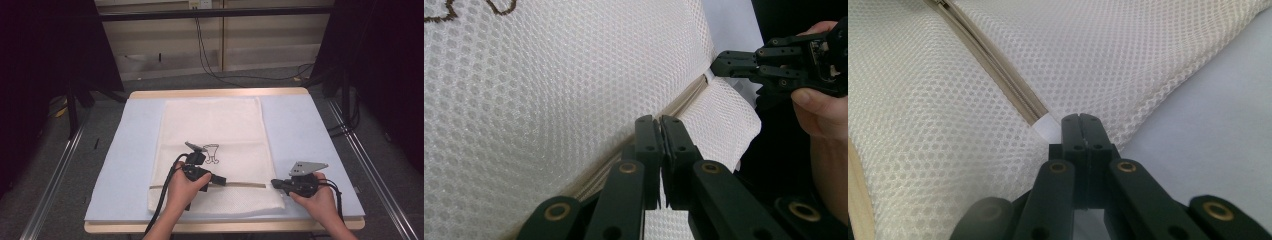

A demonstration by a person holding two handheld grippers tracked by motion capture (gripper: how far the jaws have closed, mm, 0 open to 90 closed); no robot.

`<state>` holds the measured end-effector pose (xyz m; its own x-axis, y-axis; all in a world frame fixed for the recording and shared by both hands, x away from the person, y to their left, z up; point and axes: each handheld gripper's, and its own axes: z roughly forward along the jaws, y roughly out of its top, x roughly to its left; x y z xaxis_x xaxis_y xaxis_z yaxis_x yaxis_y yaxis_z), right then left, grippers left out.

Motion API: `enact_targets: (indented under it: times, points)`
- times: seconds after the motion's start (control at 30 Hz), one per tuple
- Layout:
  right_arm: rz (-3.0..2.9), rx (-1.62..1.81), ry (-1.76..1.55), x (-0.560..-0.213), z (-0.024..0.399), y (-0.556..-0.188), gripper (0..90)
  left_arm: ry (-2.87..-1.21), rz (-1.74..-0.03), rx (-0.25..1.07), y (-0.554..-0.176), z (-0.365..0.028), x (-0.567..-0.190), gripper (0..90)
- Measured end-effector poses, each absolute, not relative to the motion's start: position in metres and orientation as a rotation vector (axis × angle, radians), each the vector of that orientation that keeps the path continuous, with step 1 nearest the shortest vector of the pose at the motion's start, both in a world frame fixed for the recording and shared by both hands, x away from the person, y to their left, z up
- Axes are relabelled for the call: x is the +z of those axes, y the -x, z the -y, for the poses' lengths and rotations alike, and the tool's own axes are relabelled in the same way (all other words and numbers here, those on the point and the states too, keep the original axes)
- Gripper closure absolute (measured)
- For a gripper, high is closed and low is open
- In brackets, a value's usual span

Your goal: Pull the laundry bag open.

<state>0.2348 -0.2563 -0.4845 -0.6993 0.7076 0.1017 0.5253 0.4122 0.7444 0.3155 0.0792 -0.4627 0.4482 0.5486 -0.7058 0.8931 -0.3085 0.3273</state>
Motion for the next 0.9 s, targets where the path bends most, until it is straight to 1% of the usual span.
enact_targets:
  times: [0.13, 0.27, 0.4, 0.67, 0.83, 0.9]
  points:
    - [-2.439, 1.160, -1.087, -0.484, 0.256, -0.235, 90.0, -1.992, -1.210, -0.609, -0.316, -0.083, -0.461, 87.4]
    - [-2.435, 1.159, -1.082, -0.485, 0.256, -0.235, 90.0, -1.977, -1.207, -0.632, -0.316, -0.085, -0.461, 87.4]
    - [-2.436, 1.161, -1.082, -0.485, 0.257, -0.235, 90.0, -1.988, -1.213, -0.616, -0.315, -0.088, -0.460, 87.4]
    - [-2.439, 1.160, -1.075, -0.485, 0.257, -0.234, 90.0, -1.972, -1.239, -0.609, -0.315, -0.106, -0.461, 87.4]
    - [-2.441, 1.150, -1.057, -0.485, 0.256, -0.234, 90.0, -1.986, -1.238, -0.585, -0.314, -0.111, -0.461, 87.4]
    - [-2.441, 1.153, -1.056, -0.485, 0.256, -0.234, 90.0, -1.985, -1.237, -0.594, -0.313, -0.113, -0.461, 87.3]
